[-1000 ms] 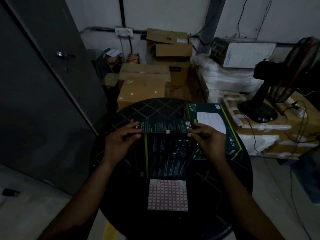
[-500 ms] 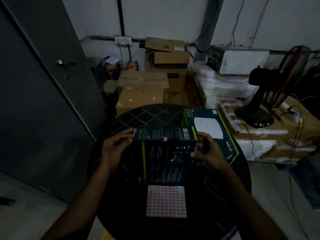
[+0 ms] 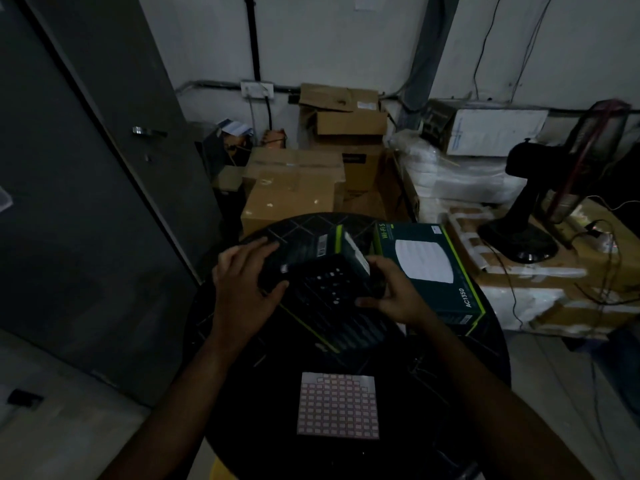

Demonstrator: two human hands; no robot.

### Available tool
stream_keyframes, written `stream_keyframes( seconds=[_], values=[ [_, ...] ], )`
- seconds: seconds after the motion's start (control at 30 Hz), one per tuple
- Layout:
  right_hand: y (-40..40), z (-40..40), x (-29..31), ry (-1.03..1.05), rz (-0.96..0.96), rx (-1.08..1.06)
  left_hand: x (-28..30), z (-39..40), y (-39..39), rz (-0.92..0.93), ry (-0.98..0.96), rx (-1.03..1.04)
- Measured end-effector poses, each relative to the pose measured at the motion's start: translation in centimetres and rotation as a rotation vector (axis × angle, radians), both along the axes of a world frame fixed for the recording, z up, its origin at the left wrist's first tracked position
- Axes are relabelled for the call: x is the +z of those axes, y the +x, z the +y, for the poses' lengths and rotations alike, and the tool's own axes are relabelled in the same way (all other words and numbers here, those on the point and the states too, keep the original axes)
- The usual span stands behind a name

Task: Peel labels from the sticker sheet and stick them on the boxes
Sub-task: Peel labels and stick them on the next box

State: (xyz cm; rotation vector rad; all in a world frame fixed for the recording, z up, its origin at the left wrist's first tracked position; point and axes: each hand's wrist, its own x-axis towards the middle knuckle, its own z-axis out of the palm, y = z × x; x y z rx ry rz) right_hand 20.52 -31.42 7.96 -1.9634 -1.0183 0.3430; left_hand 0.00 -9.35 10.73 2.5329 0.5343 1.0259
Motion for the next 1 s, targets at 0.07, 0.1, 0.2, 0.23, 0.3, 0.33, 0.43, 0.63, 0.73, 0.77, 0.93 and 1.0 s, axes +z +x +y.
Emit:
stream_keyframes(
  seconds=[0.07,0.1,0.2,0.23,0.3,0.33,0.43,0.63,0.73,0.77,0.93,1.0],
  values=[
    [-0.3,0.9,1.3,-0.047,-0.146,0.041,0.6,-1.0,0.4,0.035,0.057,-0.098],
    [-0.4,1.5,1.6,-0.075,-0.213,0.065,0.7,-1.5,0.7,0.083,0.115,-0.139],
    [-0.8,3.0,1.5,-0.231,-0.315,0.089,0.1,-2.1,2.2,0.287,0.264,-0.156],
    [-0.9,3.3,1.1,-0.287,-0.314,0.087,-0.4,-2.1,2.7,0.328,0.27,-0.144],
    [-1.2,3.7,0.3,-0.337,-0.306,0.086,-1.2,-1.8,3.4,0.338,0.283,-0.125],
    [-1.4,4.0,0.0,-0.339,-0.312,0.086,-1.5,-1.3,3.8,0.329,0.275,-0.125],
    [-1.6,5.1,-0.9,-0.385,-0.364,0.096,-1.8,1.7,4.8,0.394,0.195,-0.176],
    [-0.8,4.8,-1.7,-0.568,-0.562,0.137,-2.5,7.3,4.7,0.494,0.041,-0.269],
    [0.8,2.0,-2.8,-0.788,-0.542,0.03,-5.0,9.5,2.7,0.513,-0.065,-0.256],
    [1.2,1.5,-3.0,-0.831,-0.526,0.014,-5.8,10.1,1.9,0.516,-0.119,-0.233],
    [0.6,2.7,-3.2,-0.768,-0.424,0.013,-8.7,10.7,0.5,0.419,-0.285,-0.236],
    [0.6,2.6,-3.2,-0.734,-0.402,0.008,-9.1,10.6,0.6,0.422,-0.247,-0.234]
  ],
)
